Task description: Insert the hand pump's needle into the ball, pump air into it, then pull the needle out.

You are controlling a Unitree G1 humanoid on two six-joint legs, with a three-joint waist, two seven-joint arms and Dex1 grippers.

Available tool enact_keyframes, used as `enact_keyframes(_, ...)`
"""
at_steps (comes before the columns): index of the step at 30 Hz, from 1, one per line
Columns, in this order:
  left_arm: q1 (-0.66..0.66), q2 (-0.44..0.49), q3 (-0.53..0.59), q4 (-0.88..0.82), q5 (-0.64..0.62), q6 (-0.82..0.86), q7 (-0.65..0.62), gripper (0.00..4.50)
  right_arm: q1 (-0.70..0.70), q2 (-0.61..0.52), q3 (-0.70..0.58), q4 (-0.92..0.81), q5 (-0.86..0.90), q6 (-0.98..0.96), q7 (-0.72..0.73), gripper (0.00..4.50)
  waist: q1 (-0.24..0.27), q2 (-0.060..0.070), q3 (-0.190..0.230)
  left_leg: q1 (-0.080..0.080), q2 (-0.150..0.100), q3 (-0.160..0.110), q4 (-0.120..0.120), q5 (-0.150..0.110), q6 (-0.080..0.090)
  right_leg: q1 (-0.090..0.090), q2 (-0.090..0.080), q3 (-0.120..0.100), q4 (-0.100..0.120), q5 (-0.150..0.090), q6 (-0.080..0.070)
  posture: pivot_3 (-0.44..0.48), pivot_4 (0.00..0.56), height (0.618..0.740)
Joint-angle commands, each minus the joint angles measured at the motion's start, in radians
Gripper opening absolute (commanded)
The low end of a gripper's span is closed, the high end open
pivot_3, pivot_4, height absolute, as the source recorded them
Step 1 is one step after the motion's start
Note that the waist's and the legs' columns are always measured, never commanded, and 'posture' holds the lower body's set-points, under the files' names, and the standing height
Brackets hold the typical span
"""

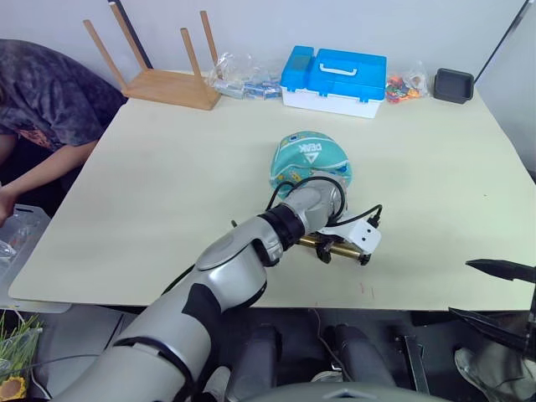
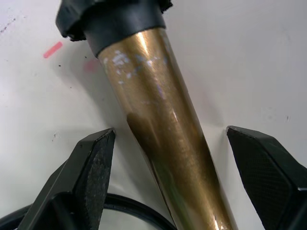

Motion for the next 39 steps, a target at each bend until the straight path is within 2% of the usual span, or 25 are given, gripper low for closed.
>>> enact_keyframes(1, -0.009, -0.024, 0.017, -0.004, 0.021, 0.024, -0.012, 3.41, 0.001, 0.005, 0.005, -0.008, -0.015, -0.026, -0.005, 4.50, -0.001, 0.000, 0.000, 0.000, 0.000, 0.000, 0.000, 0.000, 0.000, 0.000, 0.000, 0.000, 0.000, 0.000, 0.000, 0.000, 0.150, 0.740)
enact_keyframes(2, -0.009, -0.026, 0.018, -0.003, 0.024, 0.026, -0.013, 3.25, 0.002, 0.005, 0.008, -0.006, -0.018, -0.029, -0.004, 4.50, -0.001, 0.000, 0.000, 0.000, 0.000, 0.000, 0.000, 0.000, 0.000, 0.000, 0.000, 0.000, 0.000, 0.000, 0.000, 0.000, 0.150, 0.740)
enact_keyframes(6, -0.012, -0.045, 0.020, 0.024, 0.044, 0.037, -0.001, 1.32, -0.008, 0.001, 0.028, 0.001, -0.032, -0.035, -0.008, 4.50, -0.002, 0.000, 0.000, 0.000, 0.000, 0.000, 0.000, 0.000, 0.000, 0.000, 0.000, 0.000, 0.000, 0.000, 0.000, 0.000, 0.150, 0.740)
enact_keyframes(7, -0.011, -0.048, 0.025, 0.026, 0.045, 0.043, 0.001, 1.05, -0.008, 0.001, 0.031, 0.001, -0.034, -0.037, -0.007, 4.50, -0.002, 0.000, 0.000, 0.000, 0.000, 0.000, 0.000, 0.000, 0.000, 0.000, 0.000, 0.000, 0.000, 0.000, 0.000, 0.000, 0.150, 0.740)
enact_keyframes(10, -0.013, -0.047, 0.038, 0.025, 0.046, 0.054, 0.003, 1.05, -0.007, -0.001, 0.037, 0.003, -0.039, -0.040, -0.007, 4.50, -0.002, 0.000, 0.000, 0.001, 0.000, 0.000, 0.000, 0.000, 0.000, 0.000, 0.000, 0.000, 0.001, 0.000, 0.000, 0.000, 0.150, 0.740)
enact_keyframes(16, 0.031, 0.058, 0.234, -0.300, -0.128, 0.332, -0.138, 1.05, -0.030, 0.012, 0.040, -0.021, 0.012, 0.007, -0.060, 4.50, -0.007, 0.001, 0.000, 0.001, 0.000, 0.001, 0.001, 0.000, 0.000, 0.000, 0.000, 0.001, 0.001, 0.001, 0.001, 0.000, 0.150, 0.740)
enact_keyframes(20, 0.095, 0.099, 0.335, -0.478, -0.227, 0.466, -0.119, 1.05, -0.069, 0.036, 0.062, -0.037, 0.045, 0.023, -0.126, 4.50, -0.005, 0.003, -0.001, 0.002, 0.001, 0.001, 0.001, 0.000, 0.000, 0.000, 0.000, 0.001, 0.002, 0.001, 0.001, 0.000, 0.150, 0.740)
enact_keyframes(22, 0.143, 0.102, 0.427, -0.555, -0.303, 0.545, -0.076, 1.05, -0.101, 0.045, 0.098, -0.052, 0.017, 0.015, -0.177, 4.50, -0.005, 0.003, -0.001, 0.002, 0.001, 0.001, 0.001, 0.000, 0.000, 0.001, 0.000, 0.002, 0.002, 0.001, 0.001, 0.000, 0.150, 0.740)
enact_keyframes(24, 0.192, 0.108, 0.481, -0.608, -0.348, 0.545, -0.026, 1.05, -0.152, 0.072, 0.131, -0.053, 0.023, 0.017, -0.246, 4.50, -0.007, 0.003, -0.001, 0.002, 0.001, 0.002, 0.001, 0.000, 0.000, 0.001, 0.000, 0.002, 0.002, 0.001, 0.001, 0.000, 0.150, 0.740)
enact_keyframes(29, 0.331, 0.123, 0.602, -0.724, -0.486, 0.529, 0.063, 1.05, -0.280, 0.089, 0.197, -0.070, 0.222, 0.133, -0.397, 4.50, -0.008, 0.004, -0.002, 0.004, 0.001, 0.002, 0.001, 0.000, 0.000, 0.001, 0.000, 0.003, 0.005, 0.001, 0.001, 0.000, 0.150, 0.740)
enact_keyframes(32, 0.397, 0.126, 0.629, -0.760, -0.533, 0.499, 0.117, 1.05, -0.366, 0.092, 0.234, -0.060, 0.332, 0.185, -0.506, 4.50, -0.005, 0.004, -0.002, 0.006, 0.002, 0.005, 0.003, 0.000, 0.000, 0.001, 0.000, 0.006, 0.009, 0.003, -0.002, 0.000, 0.150, 0.740)
enact_keyframes(35, 0.475, 0.085, 0.692, -0.770, -0.595, 0.398, 0.200, 1.05, -0.474, 0.119, 0.310, -0.035, 0.449, 0.234, -0.660, 4.50, -0.002, 0.003, -0.002, 0.006, 0.001, 0.005, 0.005, 0.000, 0.000, 0.001, -0.001, 0.006, 0.010, 0.003, -0.002, 0.000, 0.150, 0.740)
enact_keyframes(37, 0.489, 0.076, 0.697, -0.766, -0.611, 0.383, 0.235, 1.05, -0.515, 0.123, 0.323, -0.017, 0.514, 0.243, -0.713, 4.50, -0.001, 0.003, -0.002, 0.006, 0.002, 0.006, 0.006, 0.000, 0.000, 0.001, -0.001, 0.007, 0.011, 0.004, -0.003, 0.000, 0.150, 0.740)
enact_keyframes(39, 0.527, 0.069, 0.700, -0.768, -0.643, 0.301, 0.232, 1.05, -0.574, 0.120, 0.359, 0.009, 0.567, 0.258, -0.760, 4.50, 0.000, 0.003, -0.002, 0.005, 0.000, 0.006, 0.006, 0.000, 0.000, 0.001, -0.001, 0.007, 0.011, 0.004, -0.003, 0.000, 0.150, 0.740)
